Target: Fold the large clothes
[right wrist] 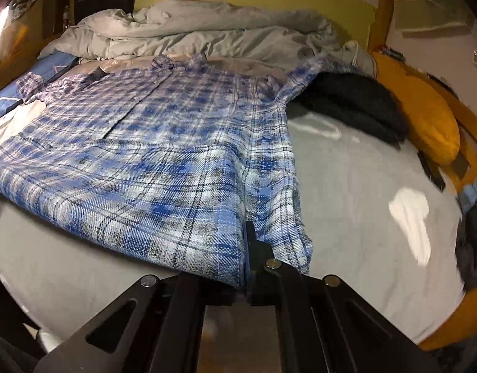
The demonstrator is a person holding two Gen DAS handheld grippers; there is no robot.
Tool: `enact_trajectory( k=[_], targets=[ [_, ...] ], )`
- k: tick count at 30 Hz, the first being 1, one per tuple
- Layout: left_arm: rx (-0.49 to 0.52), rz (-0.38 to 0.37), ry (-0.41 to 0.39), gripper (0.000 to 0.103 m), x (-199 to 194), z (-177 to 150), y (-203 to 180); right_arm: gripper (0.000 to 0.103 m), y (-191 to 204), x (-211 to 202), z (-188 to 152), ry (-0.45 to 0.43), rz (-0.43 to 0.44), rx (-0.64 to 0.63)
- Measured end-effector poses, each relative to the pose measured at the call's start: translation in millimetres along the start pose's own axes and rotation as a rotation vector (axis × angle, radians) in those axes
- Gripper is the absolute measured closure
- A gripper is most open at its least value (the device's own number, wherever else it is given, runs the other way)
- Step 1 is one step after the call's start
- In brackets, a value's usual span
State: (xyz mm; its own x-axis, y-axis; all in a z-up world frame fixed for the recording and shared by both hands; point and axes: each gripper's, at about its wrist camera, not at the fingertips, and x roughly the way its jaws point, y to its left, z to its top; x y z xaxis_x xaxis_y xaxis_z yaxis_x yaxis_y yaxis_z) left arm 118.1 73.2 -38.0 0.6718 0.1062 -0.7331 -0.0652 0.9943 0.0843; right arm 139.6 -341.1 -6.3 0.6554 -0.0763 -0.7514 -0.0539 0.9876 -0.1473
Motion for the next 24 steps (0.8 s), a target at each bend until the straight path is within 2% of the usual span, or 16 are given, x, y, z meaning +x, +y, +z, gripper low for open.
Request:
enact_trajectory(
  k=[5,9,13,15,19,22,24],
  targets=[
    [0.03,0.013,-0.001,0.099,5.5,6.8,-3.4,0.1,0.9,4.7,3.0,0.004,-0.019,-0.007],
    [0.078,0.038,-0.006,0.098,9.9,24.2,-10.1,0.098,-6.8,5.8,19.6,-0.012,-0.004,0.005],
    [0.191,0.061,0.033,0.096,40.2,61.7,-19.9,0.097,-15.4,18.6,55.8,-0.054,0.013,0.001],
    [0.207,0.055,0.045,0.096,59.1,82.8,-21.0,0.097,-18.5,35.4,79.8,-0.089,0.035,0.016],
    [0.183,-0.017,0.073,0.095,107.1,133.8,-13.9,0.097,-23.7,90.7,118.0,-0.012,0.062,0.049],
    [0.142,-0.059,0.125,0.094,138.2,151.2,-7.2,0.096,-22.6,120.2,130.0,0.043,0.067,0.041],
    [0.127,-0.085,0.139,0.094,152.4,155.0,-4.4,0.092,-22.7,132.4,135.1,0.074,0.077,0.032]
  ],
)
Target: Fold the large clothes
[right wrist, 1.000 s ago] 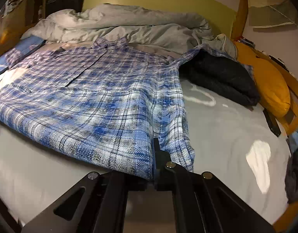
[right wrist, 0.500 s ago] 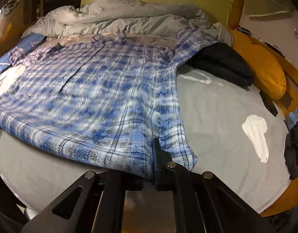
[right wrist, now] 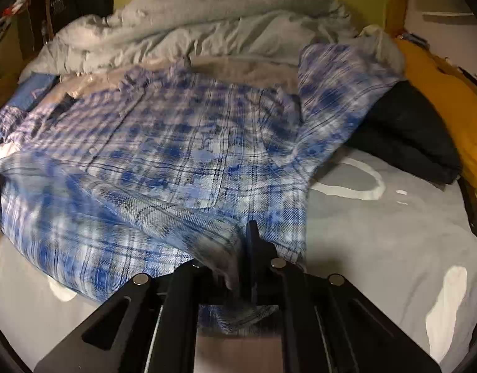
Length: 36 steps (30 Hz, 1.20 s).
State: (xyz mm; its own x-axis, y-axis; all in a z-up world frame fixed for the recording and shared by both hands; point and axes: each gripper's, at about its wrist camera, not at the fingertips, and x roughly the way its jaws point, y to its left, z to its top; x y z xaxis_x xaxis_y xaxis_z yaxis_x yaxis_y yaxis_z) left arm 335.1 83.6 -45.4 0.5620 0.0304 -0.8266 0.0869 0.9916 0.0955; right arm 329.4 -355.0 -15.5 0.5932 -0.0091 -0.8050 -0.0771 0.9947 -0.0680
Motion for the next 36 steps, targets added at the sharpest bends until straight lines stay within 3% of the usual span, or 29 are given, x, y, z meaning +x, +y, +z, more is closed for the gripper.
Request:
enact_trajectory(
  k=[2,3,5,6,7,8,10,12,18,22,24,25,26,27,28,29,30,32,33,36],
  targets=[
    [-0.002,-0.014,0.006,0.091,7.5,1.0,1.7,0.072,-2.5,6.5,3.4,0.024,0.005,0.0],
    [-0.006,-0.019,-0.001,0.089,7.5,0.2,2.7,0.068,-4.2,7.4,3.7,0.03,0.002,-0.002],
    [-0.016,-0.021,-0.017,0.072,4.4,-1.5,5.0,0.048,-7.5,4.3,2.6,0.027,-0.001,-0.013],
    [-0.021,-0.021,-0.033,0.063,1.0,-2.2,6.2,0.045,-10.3,1.5,1.1,0.02,0.008,-0.015],
    [-0.025,-0.019,-0.053,0.033,-3.5,-3.6,8.2,0.04,-12.4,-2.2,-1.1,0.012,0.025,-0.018],
    [-0.031,-0.012,-0.085,0.01,-10.4,-5.5,10.6,0.035,-14.0,-6.4,-3.9,0.007,0.038,-0.018],
    [-0.043,-0.006,-0.166,0.009,-27.9,-11.9,15.4,0.028,-19.4,-16.3,-10.3,-0.016,0.045,-0.012],
    [-0.052,-0.026,-0.187,0.009,-39.6,-17.2,22.3,0.024,-26.1,-26.5,-15.9,-0.049,0.039,-0.003],
    [-0.167,-0.034,-0.148,0.009,-42.2,-36.2,49.1,0.019,-51.9,-41.6,-26.3,-0.105,0.045,0.055],
    [-0.253,-0.089,-0.075,0.009,-24.3,-57.4,62.1,0.018,-58.7,-24.0,-29.1,-0.067,0.108,0.121],
    [-0.303,-0.144,-0.024,0.017,-12.2,-66.3,67.0,0.019,-56.2,-12.6,-30.0,-0.042,0.16,0.134],
    [-0.32,-0.164,-0.008,0.033,-8.0,-69.3,69.2,0.026,-54.3,-8.7,-31.4,-0.038,0.166,0.128],
    [-0.325,-0.179,0.007,0.051,-4.0,-70.5,69.8,0.042,-51.5,-4.8,-32.6,-0.033,0.159,0.115],
    [-0.325,-0.182,0.009,0.062,-1.8,-71.0,70.3,0.054,-48.9,-1.9,-34.4,-0.027,0.148,0.103],
    [-0.325,-0.185,0.004,0.085,-1.5,-71.4,70.8,0.083,-48.0,0.0,-35.7,-0.028,0.121,0.093],
    [-0.33,-0.202,-0.019,0.096,-3.9,-71.5,72.3,0.099,-48.3,-0.4,-37.5,-0.04,0.118,0.091],
    [-0.334,-0.19,-0.056,0.097,-9.8,-71.7,72.8,0.1,-50.0,-5.0,-38.8,-0.066,0.132,0.094],
    [-0.3,-0.067,-0.165,0.099,-34.1,-67.1,69.0,0.1,-53.7,-21.9,-38.3,-0.123,0.109,0.109],
    [-0.281,-0.044,-0.205,0.099,-44.7,-64.0,66.5,0.1,-57.1,-33.0,-37.2,-0.155,0.12,0.131],
    [-0.247,-0.025,-0.211,0.099,-57.2,-54.1,62.3,0.1,-61.4,-56.3,-35.7,-0.201,0.113,0.16]
  ],
)
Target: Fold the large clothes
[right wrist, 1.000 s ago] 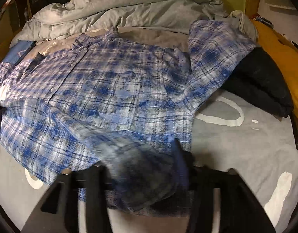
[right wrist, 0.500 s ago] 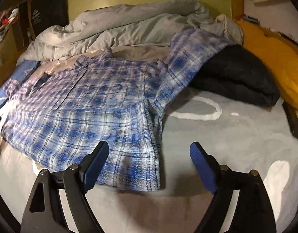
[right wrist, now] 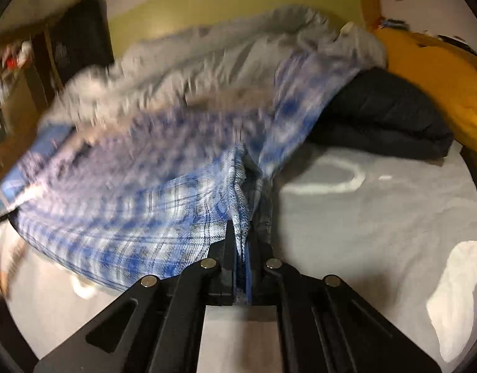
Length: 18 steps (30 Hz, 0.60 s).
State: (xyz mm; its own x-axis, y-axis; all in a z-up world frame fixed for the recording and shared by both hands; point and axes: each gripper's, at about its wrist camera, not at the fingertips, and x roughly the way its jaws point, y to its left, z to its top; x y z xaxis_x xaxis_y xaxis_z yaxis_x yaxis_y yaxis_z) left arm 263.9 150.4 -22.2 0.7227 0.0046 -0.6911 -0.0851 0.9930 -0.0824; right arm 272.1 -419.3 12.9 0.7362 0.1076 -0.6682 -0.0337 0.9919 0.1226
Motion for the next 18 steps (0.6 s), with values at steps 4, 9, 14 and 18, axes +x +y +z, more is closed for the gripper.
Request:
enact_trajectory(
  k=[4,9,14,18],
  targets=[
    [0.034,0.016,0.06,0.099,19.5,-10.7,-3.7,0.1,-8.4,20.8,-14.1,0.094,-0.027,0.033],
    [0.034,0.059,0.106,0.097,36.5,-27.8,-2.0,0.095,-9.1,41.4,-25.3,0.13,-0.082,0.005],
    [0.036,0.133,0.03,0.026,24.1,-24.3,-0.5,0.062,-10.0,27.7,-20.6,0.048,-0.119,-0.007],
    [0.037,0.092,-0.031,0.017,16.4,-16.7,-2.2,0.034,-9.3,17.6,-17.0,-0.002,-0.086,-0.005]
  ],
)
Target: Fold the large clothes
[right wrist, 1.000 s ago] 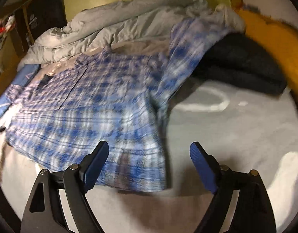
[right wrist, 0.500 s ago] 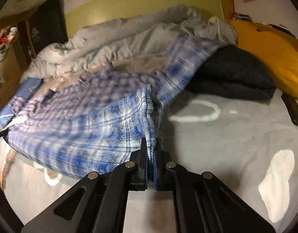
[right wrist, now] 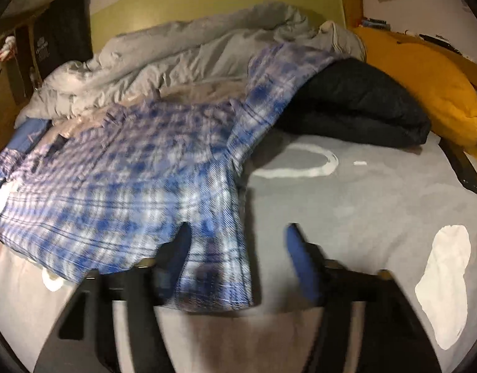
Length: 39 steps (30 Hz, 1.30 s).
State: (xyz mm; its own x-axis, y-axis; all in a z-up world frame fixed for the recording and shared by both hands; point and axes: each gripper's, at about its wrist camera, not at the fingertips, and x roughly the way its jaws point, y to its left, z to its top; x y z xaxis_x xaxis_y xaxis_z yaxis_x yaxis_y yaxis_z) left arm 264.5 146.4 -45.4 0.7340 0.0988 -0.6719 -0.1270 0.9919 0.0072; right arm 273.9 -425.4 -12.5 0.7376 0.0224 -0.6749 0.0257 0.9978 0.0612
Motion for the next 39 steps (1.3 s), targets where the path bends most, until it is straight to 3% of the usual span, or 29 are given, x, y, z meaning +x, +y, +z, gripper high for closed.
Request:
enact_trajectory(
  k=[3,7,9,10,11,12,15,17,23,28,30,31,33,34,35,37,39],
  targets=[
    [-0.001,-0.036,0.031,0.017,12.3,13.3,-5.3,0.029,6.1,4.9,9.8,-0.011,-0.003,-0.024],
    [0.006,-0.108,0.161,0.017,53.4,30.2,-14.3,0.029,15.8,30.7,33.1,0.044,0.012,-0.076],
    [0.019,-0.114,0.179,0.046,69.1,32.4,-20.0,0.029,18.6,44.4,38.2,0.063,0.013,-0.076],
    [0.03,-0.107,0.187,0.084,74.9,32.2,-22.2,0.039,20.5,52.0,38.4,0.079,0.016,-0.079],
    [0.037,-0.1,0.193,0.092,79.2,32.0,-23.2,0.08,22.5,57.8,38.2,0.094,0.005,-0.09],
    [0.031,-0.117,0.154,0.094,75.8,32.2,-22.5,0.1,23.7,62.6,38.0,0.106,-0.013,-0.105],
    [0.069,-0.104,0.018,0.096,54.2,36.5,-23.8,0.1,17.0,52.5,38.8,0.015,0.006,-0.061],
    [0.06,-0.088,-0.013,0.096,48.2,41.8,-24.6,0.1,12.7,45.9,40.5,-0.028,0.027,-0.023],
    [0.06,-0.029,0.047,0.096,80.8,40.4,-30.5,0.1,22.6,76.9,39.3,0.032,-0.036,-0.061],
    [0.082,-0.006,0.087,0.095,92.4,29.4,-34.3,0.1,14.5,88.3,33.1,0.073,-0.009,-0.026],
    [0.075,0.01,0.089,0.085,91.5,28.6,-33.0,0.097,13.6,84.9,33.5,0.061,-0.01,-0.021],
    [0.068,0.022,0.09,0.075,90.5,28.3,-31.9,0.092,13.6,82.7,33.2,0.054,-0.016,-0.021],
    [0.044,0.029,0.084,0.05,85.4,27.7,-28.3,0.069,12.8,75.1,32.5,0.037,-0.053,-0.008],
    [0.03,0.033,0.075,0.033,80.6,27.6,-26.6,0.037,11.1,69.8,32.1,0.025,-0.073,0.007],
    [0.02,0.035,0.061,0.027,74.7,28.0,-25.8,0.015,8.1,63.9,31.9,0.003,-0.076,0.024],
    [0.011,0.012,0.058,0.025,65.0,29.7,-25.7,0.01,1.2,50.2,32.9,-0.034,-0.053,0.068],
    [-0.018,-0.028,0.096,0.017,59.1,29.8,-23.5,0.01,-6.2,42.4,34.0,-0.018,-0.012,0.109]
  ],
)
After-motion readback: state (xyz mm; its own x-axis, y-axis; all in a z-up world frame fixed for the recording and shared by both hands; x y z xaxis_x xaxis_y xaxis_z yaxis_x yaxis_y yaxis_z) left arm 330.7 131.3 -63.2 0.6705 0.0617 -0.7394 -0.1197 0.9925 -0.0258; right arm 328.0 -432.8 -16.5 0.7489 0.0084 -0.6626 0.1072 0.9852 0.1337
